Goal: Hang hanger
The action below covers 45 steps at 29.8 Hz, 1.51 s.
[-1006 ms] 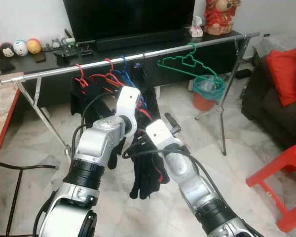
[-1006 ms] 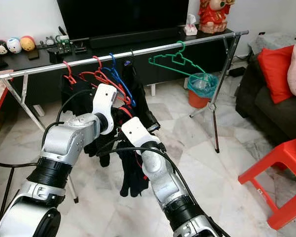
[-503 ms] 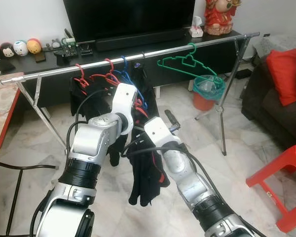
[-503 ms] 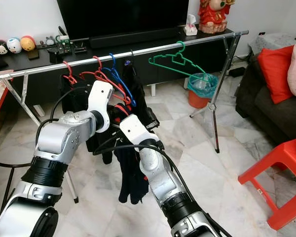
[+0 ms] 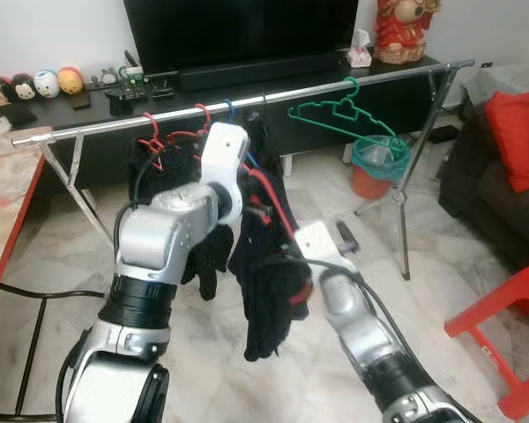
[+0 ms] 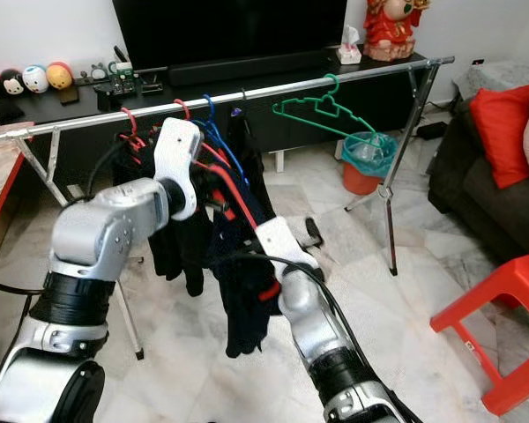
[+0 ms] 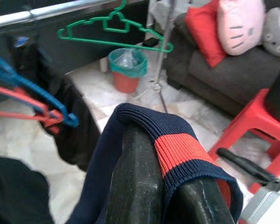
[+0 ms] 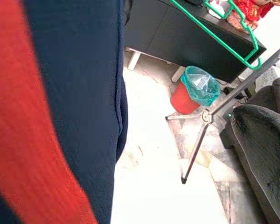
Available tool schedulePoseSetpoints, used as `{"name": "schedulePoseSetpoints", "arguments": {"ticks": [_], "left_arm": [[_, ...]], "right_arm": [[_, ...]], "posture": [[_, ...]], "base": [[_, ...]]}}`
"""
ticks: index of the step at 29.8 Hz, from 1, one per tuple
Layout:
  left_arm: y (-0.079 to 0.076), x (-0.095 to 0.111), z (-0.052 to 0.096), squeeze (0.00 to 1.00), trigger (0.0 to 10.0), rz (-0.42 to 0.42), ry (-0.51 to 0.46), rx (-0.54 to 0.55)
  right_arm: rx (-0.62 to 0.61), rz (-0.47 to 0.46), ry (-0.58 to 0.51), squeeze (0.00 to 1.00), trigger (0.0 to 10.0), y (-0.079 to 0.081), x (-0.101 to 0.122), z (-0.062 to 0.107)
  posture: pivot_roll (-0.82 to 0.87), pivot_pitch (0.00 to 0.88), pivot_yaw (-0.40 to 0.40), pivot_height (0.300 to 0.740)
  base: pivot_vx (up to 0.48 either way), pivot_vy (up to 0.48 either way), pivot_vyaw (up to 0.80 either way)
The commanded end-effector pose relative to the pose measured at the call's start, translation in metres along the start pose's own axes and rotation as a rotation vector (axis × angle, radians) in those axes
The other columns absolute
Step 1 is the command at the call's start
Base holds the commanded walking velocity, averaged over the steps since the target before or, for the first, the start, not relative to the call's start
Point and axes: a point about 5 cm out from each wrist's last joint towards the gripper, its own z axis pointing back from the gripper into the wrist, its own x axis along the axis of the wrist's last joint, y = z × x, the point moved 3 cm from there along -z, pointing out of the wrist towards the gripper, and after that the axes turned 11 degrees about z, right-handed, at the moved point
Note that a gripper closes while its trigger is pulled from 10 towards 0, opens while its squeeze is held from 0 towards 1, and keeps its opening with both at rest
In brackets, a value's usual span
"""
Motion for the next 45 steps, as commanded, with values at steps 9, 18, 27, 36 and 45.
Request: {"name": "schedulePoseSetpoints", "arguments": {"ticks": [9,18,27,36,45], "left_arm": [[-0.004,0.016,0.004,0.00,10.0,-0.022,-0.043,-0.013],[0.009,0.029,0.012,0.00,10.0,-0.054,-0.072,0.032],[0.011,0.033,0.013,0.00,10.0,-0.061,-0.084,0.039],[0.009,0.035,0.013,0.00,10.0,-0.067,-0.091,0.032],[0.010,0.035,0.013,0.00,10.0,-0.069,-0.092,0.037]], "right_arm": [[-0.030,-0.017,0.000,0.00,10.0,-0.008,0.003,-0.003],[-0.115,-0.029,0.083,0.00,10.0,-0.035,-0.023,-0.004],[-0.215,-0.032,0.176,0.00,10.0,-0.074,-0.060,-0.001],[-0.254,-0.060,0.156,0.00,0.0,-0.085,-0.059,0.001],[-0.239,-0.074,0.123,0.00,0.0,-0.084,-0.053,-0.001]], "posture": [[0.09,0.002,0.062,0.740],[0.10,0.000,0.058,0.740],[0.09,0.000,0.056,0.740],[0.09,0.000,0.063,0.740],[0.09,0.000,0.063,0.740]], "base": [[0.000,0.000,0.00],[0.000,0.000,0.00],[0.000,0.000,0.00],[0.000,0.000,0.00],[0.000,0.000,0.00]]}}
